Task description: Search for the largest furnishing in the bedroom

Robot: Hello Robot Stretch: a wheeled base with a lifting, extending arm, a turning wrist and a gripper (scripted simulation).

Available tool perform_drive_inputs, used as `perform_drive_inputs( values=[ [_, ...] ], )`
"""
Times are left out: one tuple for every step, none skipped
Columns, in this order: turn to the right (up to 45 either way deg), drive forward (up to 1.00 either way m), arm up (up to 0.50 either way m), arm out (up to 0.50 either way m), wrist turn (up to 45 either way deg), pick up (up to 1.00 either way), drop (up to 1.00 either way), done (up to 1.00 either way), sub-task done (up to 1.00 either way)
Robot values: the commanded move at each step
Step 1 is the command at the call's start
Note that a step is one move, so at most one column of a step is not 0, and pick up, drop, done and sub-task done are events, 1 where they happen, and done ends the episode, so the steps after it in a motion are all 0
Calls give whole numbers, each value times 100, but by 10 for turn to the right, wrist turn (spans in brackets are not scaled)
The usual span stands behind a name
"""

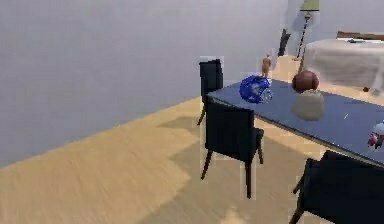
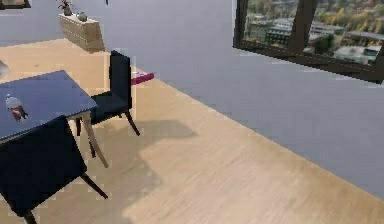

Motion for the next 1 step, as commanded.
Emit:
perform_drive_inputs(
  values=[
    [-120,0,0,0,0,0,0,0,0]
  ],
)
